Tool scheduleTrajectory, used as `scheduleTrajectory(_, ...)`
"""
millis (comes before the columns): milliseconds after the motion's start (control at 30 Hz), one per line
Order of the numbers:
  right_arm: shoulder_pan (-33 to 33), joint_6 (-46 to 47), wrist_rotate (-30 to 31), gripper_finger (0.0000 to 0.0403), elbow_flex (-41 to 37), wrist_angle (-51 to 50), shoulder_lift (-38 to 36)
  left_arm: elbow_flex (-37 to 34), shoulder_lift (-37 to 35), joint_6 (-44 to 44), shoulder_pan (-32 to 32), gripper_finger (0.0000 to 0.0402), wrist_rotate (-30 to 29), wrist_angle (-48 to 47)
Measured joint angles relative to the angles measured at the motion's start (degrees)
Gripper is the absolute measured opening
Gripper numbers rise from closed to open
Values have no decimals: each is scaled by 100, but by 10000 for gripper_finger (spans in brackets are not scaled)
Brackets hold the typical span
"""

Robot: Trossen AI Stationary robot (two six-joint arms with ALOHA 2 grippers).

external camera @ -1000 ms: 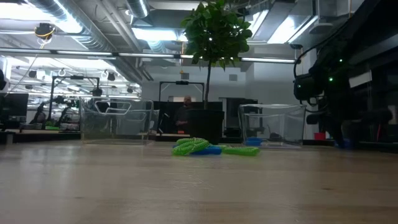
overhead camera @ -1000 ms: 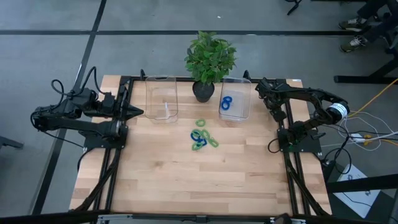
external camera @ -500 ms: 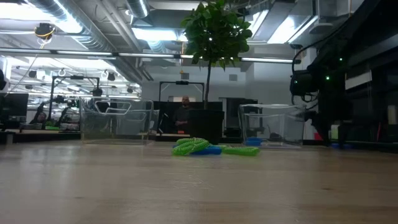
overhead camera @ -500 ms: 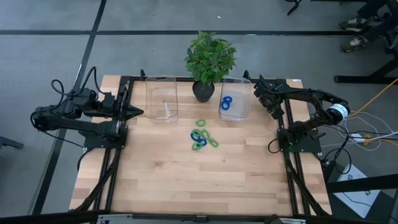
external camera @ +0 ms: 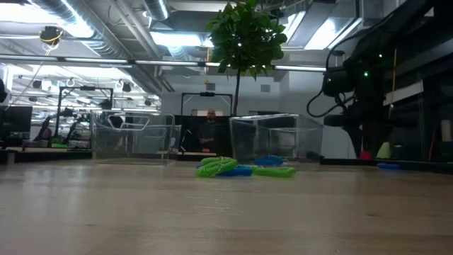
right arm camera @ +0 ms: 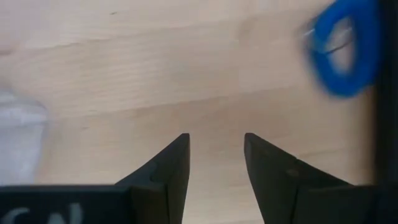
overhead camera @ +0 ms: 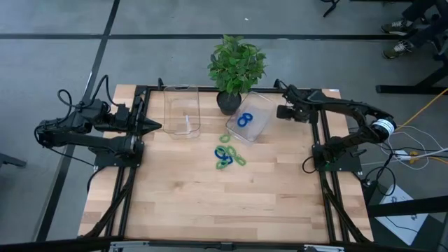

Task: Sort spring keychains
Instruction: Put the blue spring keychain into the right transparent bin

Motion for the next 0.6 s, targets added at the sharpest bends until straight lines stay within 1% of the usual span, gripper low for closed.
scheduleTrajectory(133,-80,-666,593,152,245,-489,-2,0,0,1,0,9,0,0)
scheduleTrajectory(233,-126,-1087,838,152,300,-719,-2,-1,0,1,1,9,2,0)
scheduleTrajectory(433,-168,-1607,1004,152,301,-737,24,0,0,1,2,12,2,0)
scheduleTrajectory(600,-156,-1963,1149,152,306,-1062,179,-1,0,0,2,8,0,0)
